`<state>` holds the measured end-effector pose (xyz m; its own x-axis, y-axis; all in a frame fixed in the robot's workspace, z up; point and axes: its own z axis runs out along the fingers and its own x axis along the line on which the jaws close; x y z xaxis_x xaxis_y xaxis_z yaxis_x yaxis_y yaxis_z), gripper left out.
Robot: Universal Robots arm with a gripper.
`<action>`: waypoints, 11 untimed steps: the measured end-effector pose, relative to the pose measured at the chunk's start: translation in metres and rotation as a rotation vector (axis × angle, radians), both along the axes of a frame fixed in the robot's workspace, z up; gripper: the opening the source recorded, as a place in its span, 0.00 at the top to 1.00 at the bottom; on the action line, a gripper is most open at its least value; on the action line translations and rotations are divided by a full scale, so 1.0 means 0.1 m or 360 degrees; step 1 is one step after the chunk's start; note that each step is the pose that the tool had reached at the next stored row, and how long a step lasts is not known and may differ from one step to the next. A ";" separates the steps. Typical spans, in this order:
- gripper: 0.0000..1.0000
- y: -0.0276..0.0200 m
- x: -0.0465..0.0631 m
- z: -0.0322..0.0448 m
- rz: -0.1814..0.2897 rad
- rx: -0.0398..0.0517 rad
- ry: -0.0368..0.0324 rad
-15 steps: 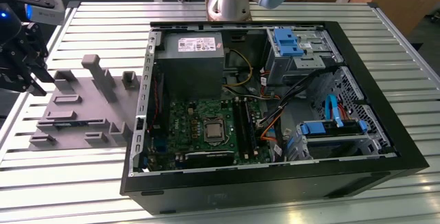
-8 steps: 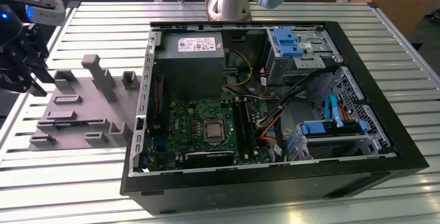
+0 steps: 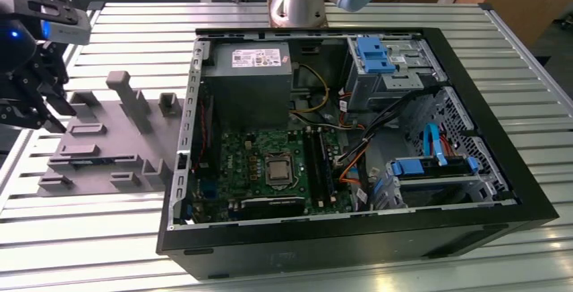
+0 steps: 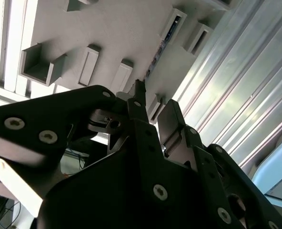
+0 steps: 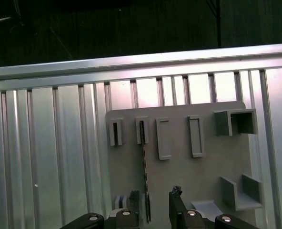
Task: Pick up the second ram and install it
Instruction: 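Pick up the second ram and move it above second insertion slot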
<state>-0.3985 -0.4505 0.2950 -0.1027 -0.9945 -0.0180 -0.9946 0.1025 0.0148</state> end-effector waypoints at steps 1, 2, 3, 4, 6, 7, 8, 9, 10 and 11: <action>0.62 -0.004 0.00 -0.018 0.0000 0.0000 0.0000; 0.62 -0.009 0.00 -0.035 0.0000 0.0000 0.0000; 0.62 -0.015 0.00 -0.055 0.0000 0.0000 0.0000; 0.62 -0.020 0.00 -0.073 0.0000 0.0000 0.0000; 0.62 -0.029 0.00 -0.109 0.0000 0.0000 0.0000; 0.62 -0.033 0.00 -0.127 0.0000 0.0000 0.0000; 0.62 -0.037 0.00 -0.145 0.0000 0.0000 0.0000; 0.62 -0.040 0.00 -0.165 0.0000 0.0001 0.0000; 0.62 -0.045 0.00 -0.182 0.0000 0.0001 0.0000; 0.62 -0.050 0.00 -0.201 0.0000 0.0001 0.0000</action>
